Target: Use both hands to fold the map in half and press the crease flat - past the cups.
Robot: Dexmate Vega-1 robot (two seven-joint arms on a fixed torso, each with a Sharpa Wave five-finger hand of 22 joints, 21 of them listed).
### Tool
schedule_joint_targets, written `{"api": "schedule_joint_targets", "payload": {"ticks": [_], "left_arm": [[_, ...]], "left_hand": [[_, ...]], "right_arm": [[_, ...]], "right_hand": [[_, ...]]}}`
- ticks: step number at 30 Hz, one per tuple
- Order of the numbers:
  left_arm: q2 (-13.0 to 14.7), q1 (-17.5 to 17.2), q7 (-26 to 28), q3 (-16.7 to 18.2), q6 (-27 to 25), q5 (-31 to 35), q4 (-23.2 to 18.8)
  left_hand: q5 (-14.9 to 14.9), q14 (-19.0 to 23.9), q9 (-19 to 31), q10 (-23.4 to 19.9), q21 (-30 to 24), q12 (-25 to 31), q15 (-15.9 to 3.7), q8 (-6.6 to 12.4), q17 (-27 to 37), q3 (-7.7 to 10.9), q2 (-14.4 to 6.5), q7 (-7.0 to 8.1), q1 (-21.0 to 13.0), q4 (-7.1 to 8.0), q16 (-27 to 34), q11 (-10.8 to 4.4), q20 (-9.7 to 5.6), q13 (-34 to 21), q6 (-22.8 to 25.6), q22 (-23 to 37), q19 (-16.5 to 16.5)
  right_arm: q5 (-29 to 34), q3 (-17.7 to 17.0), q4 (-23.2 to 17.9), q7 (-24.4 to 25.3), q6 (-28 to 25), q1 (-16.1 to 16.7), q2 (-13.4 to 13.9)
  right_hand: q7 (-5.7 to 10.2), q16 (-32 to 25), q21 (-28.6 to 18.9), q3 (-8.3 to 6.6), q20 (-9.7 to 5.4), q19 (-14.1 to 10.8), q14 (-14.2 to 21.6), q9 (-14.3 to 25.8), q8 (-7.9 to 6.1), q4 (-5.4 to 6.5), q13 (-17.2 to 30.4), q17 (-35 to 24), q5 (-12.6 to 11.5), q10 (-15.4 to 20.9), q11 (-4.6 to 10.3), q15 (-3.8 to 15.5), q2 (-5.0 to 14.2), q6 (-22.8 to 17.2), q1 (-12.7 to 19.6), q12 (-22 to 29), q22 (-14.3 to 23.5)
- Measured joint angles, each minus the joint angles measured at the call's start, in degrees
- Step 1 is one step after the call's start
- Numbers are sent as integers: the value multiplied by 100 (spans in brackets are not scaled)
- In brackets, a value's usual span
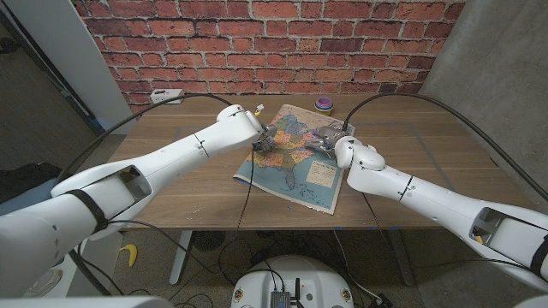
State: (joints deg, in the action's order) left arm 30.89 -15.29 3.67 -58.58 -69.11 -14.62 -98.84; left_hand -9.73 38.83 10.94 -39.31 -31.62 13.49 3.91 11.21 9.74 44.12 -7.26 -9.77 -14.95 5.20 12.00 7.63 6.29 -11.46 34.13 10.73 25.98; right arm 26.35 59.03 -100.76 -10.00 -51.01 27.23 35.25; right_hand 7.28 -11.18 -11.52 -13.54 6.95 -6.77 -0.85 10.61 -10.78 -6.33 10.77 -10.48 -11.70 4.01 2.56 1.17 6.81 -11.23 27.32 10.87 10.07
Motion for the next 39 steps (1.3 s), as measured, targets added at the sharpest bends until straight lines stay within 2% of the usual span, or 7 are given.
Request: {"api": "schedule_joint_targets", "payload": {"ticks": [1,6,8,10,20,31,39], "left_arm": [[0,0,38,0,-2,-1,0],[168,-163,260,37,60,81,-379],[227,-300,337,85,127,126,-520],[342,-422,553,169,348,271,-728],[552,-941,1336,439,1451,1086,-985],[422,-886,1357,458,2397,2129,-343],[249,-615,756,333,2662,2548,139]], "left_hand": [[0,41,0,32,26,-23,40,0,22,-19,28,36,24,-19,-9,-31,94,0,-37,0,94],[0,-123,0,262,160,-154,5,-46,21,-94,159,249,-7,-183,-126,-188,175,-16,-189,-31,27],[0,-368,0,496,252,-222,-23,-46,27,-111,212,381,-60,-356,-164,-236,461,-21,-322,-26,-176],[-14,-620,0,702,355,-250,-28,-77,47,-129,208,488,-107,-506,-185,-288,602,-41,-429,-23,-306],[-44,-1613,0,1548,658,-295,-48,-108,80,-282,-70,768,-386,-916,-185,-393,352,-68,-949,-18,-913],[-44,-2178,0,1956,878,-295,-182,-108,93,-302,-326,780,-475,-937,-206,-535,2,-52,-1122,-18,-1386],[-21,-2717,1,2469,1066,-295,-214,-108,107,-216,-346,840,-359,-445,-206,-620,-100,-25,-1571,-19,-1714]], "right_arm": [[0,95,50,0,0,-69,-20],[46,339,155,-278,-532,-257,-56],[46,418,177,-339,-641,-315,-58],[35,542,194,-416,-769,-410,-49],[-136,779,178,-504,-905,-583,71],[-367,831,42,-527,-565,-613,309],[-347,847,-95,-591,-320,-584,465]], "right_hand": [[9,4,0,-9,0,1,-9,0,0,-9,0,4,0,-19,3,9,1,10,1,-8,0],[-12,4,0,-27,0,1,-9,0,0,-27,0,10,0,-37,21,9,53,31,53,-8,0],[-10,4,0,-39,-1,1,-9,0,0,-39,0,10,0,-36,21,8,53,32,53,-8,0],[1,4,0,-39,-1,1,-9,-7,2,-39,0,10,0,-36,21,8,52,43,54,-7,-1],[7,17,12,-71,-73,-10,-50,-11,47,-118,0,9,-44,-98,21,50,49,96,177,-7,-7],[0,38,6,-130,-185,-122,-102,-6,39,-217,0,9,-83,-159,21,58,20,104,311,-7,-10],[-3,37,-24,-132,-206,-142,-102,-4,34,-263,0,9,-83,-158,21,58,-16,101,408,-7,-9]]}}
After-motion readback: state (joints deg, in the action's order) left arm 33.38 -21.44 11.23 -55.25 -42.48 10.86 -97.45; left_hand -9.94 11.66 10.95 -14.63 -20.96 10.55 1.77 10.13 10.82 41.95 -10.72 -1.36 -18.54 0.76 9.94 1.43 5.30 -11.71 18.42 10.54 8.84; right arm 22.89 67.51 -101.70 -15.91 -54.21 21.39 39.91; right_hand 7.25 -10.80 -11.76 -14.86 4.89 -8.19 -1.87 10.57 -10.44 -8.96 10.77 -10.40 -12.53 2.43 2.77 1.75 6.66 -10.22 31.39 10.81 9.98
